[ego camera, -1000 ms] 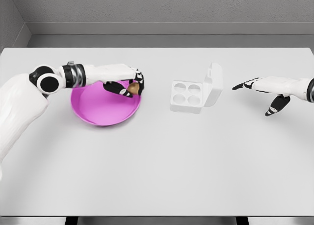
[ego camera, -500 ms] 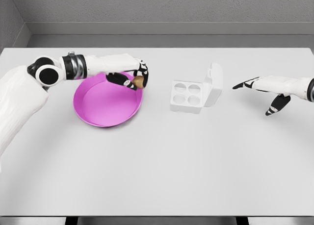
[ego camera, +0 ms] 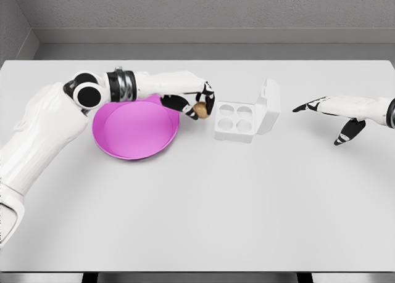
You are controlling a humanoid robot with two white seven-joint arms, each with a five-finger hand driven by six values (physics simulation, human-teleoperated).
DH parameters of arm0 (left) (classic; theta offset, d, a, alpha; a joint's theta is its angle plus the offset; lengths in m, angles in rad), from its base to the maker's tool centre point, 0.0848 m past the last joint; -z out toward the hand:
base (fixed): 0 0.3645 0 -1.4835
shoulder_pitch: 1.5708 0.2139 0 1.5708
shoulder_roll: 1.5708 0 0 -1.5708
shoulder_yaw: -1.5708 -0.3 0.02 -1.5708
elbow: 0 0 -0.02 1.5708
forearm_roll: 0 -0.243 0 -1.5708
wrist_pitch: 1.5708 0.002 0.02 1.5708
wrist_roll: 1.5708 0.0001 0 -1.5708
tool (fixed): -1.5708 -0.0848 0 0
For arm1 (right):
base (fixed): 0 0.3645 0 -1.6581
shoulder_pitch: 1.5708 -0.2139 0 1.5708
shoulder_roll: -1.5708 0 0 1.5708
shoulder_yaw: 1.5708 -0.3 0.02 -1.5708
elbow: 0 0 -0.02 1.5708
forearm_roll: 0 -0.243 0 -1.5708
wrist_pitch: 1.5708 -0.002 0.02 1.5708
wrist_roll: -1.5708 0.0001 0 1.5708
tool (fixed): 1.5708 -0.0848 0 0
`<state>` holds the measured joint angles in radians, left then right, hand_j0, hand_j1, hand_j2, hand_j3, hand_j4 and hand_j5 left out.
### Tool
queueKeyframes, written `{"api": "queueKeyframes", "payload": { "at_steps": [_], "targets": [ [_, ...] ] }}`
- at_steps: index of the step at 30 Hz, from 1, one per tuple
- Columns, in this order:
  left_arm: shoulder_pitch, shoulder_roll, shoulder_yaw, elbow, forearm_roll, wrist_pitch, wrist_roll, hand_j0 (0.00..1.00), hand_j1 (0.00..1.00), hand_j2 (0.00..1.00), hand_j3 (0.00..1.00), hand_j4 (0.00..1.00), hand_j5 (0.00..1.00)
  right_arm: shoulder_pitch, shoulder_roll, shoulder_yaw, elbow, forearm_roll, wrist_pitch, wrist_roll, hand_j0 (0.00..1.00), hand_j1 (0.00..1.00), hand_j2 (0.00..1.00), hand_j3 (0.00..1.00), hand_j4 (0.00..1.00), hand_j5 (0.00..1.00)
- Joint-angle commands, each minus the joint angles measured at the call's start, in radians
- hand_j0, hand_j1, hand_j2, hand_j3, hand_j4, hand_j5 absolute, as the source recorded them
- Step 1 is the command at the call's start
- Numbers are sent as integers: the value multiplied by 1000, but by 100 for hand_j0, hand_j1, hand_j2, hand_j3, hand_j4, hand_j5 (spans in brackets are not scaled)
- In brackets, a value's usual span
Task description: Pack egg into the box and close the box lid
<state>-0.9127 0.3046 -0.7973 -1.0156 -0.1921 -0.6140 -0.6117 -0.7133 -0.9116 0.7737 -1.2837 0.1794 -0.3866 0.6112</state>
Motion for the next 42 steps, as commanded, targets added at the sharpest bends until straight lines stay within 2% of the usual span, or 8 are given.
{"api": "queueKeyframes", "payload": {
  "at_steps": [1, 18, 20, 28, 29, 31, 32, 42],
  "targets": [
    [0, -25, -8, 0, 2, 3, 1, 35, 35, 35, 35, 35, 35, 0, -1, -1, 0, -4, 2, 0, 100, 100, 100, 100, 100, 100],
    [-9, -104, -5, 23, -18, 3, 1, 35, 35, 35, 35, 35, 35, 0, -1, -4, 3, -4, 2, 0, 100, 100, 100, 100, 100, 100],
    [-11, -110, -5, 57, -24, 3, 1, 35, 35, 35, 35, 35, 35, 0, -1, -7, 3, -4, 2, 0, 100, 100, 100, 100, 100, 100],
    [-25, -130, 4, 88, -44, 3, 1, 36, 36, 36, 36, 36, 36, 0, 2, -7, 3, -3, 0, 0, 100, 100, 100, 100, 100, 100],
    [-25, -130, 9, 88, -44, 3, 1, 42, 42, 42, 42, 42, 42, 0, 2, -7, 3, -3, 0, 0, 100, 100, 100, 100, 100, 100],
    [-25, -127, 10, 85, -43, 3, 1, 71, 71, 71, 71, 71, 71, -18, 2, -10, 3, -3, 2, 0, 100, 100, 100, 100, 100, 100],
    [-25, -127, 18, 84, -43, 3, 1, 78, 78, 78, 78, 78, 78, -23, 2, -10, 4, -3, 2, 0, 100, 100, 100, 100, 100, 100],
    [-29, -113, 24, 84, -40, 3, 1, 81, 81, 81, 81, 81, 81, -35, 34, -4, 38, -3, 2, 0, 100, 100, 100, 100, 100, 100]
  ]
}}
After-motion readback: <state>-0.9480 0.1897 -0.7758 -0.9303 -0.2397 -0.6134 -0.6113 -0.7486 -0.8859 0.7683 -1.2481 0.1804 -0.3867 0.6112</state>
